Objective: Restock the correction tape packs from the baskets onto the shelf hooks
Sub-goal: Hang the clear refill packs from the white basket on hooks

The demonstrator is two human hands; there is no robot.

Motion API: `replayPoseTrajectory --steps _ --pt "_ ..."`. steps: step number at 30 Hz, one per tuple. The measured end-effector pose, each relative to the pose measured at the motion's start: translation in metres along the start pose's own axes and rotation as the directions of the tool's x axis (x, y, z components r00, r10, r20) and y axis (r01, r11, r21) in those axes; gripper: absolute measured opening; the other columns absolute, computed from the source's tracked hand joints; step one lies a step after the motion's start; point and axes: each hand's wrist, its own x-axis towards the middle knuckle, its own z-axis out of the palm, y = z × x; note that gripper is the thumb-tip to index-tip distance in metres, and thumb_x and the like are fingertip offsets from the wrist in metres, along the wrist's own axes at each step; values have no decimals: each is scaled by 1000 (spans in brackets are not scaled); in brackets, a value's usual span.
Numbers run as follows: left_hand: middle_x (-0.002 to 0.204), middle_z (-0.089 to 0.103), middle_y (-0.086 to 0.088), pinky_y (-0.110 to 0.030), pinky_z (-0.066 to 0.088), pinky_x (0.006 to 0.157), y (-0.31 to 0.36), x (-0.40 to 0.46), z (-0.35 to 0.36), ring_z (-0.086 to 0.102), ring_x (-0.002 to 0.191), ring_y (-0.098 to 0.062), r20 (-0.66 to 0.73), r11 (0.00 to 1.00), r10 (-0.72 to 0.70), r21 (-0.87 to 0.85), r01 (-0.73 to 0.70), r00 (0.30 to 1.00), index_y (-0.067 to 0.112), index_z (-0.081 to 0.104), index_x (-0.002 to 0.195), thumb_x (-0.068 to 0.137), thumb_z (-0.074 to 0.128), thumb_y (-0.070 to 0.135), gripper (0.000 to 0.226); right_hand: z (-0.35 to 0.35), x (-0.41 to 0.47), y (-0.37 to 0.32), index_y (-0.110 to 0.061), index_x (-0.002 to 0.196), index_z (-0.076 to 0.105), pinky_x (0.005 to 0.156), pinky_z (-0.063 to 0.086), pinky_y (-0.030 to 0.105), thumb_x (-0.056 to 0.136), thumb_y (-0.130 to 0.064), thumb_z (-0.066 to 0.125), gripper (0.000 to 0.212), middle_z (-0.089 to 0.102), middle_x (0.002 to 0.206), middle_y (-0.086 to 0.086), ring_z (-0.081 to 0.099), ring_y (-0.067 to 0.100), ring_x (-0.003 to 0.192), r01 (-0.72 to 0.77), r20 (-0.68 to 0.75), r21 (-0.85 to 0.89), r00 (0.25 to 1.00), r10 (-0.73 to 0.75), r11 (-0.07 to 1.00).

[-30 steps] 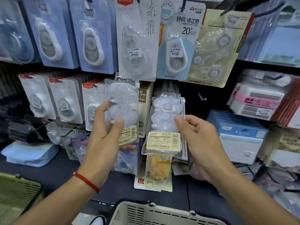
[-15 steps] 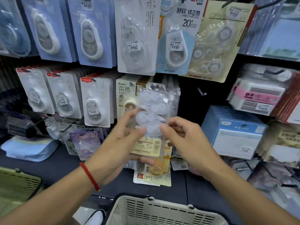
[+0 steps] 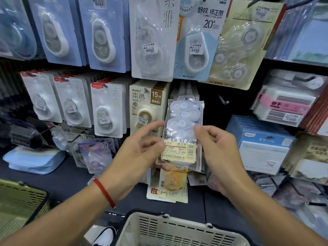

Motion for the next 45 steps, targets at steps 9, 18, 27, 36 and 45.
replayPoseTrajectory --steps 9,18,27,36,45 --pt "114 74 -8 -36 64 81 -10 8 -9 75 97 -19 -40 914 10 406 7 999 33 59 141 98 68 7 51 -5 6 10 -29 112 74 72 57 27 100 -53 60 30 75 89 -19 68 -1 76 49 51 -382 998 -32 923" --pt "152 42 -10 -38 42 109 -19 27 -16 38 140 -30 87 272 369 942 -197 925 13 53 149 83 68 0 69 23 49 41 -19 163 32 127 25 48 102 -29 55 66 13 176 7 10 28 163 514 458 -847 834 -308 132" --pt "168 18 -15 -48 40 115 -34 21 -14 26 150 -37 121 197 297 963 -185 947 14 43 155 81 69 0 80 11 66 64 -20 167 22 129 20 53 94 -16 59 82 -6 177 6 -6 29 164 513 494 -857 845 -204 49" --pt "142 57 -6 -47 46 109 -157 -92 -13 49 133 -31 279 259 -230 941 -217 932 17 62 137 87 60 7 51 -30 -45 149 -22 90 70 65 51 38 91 -31 53 19 71 80 -3 67 28 78 387 509 -758 854 105 525" --pt "154 49 -6 -41 38 117 -251 -154 -5 42 143 -27 247 159 -858 962 -224 451 27 49 151 99 56 14 54 -20 -202 321 -7 151 40 104 46 47 103 -65 41 76 40 153 21 51 40 132 34 211 -972 557 803 232"
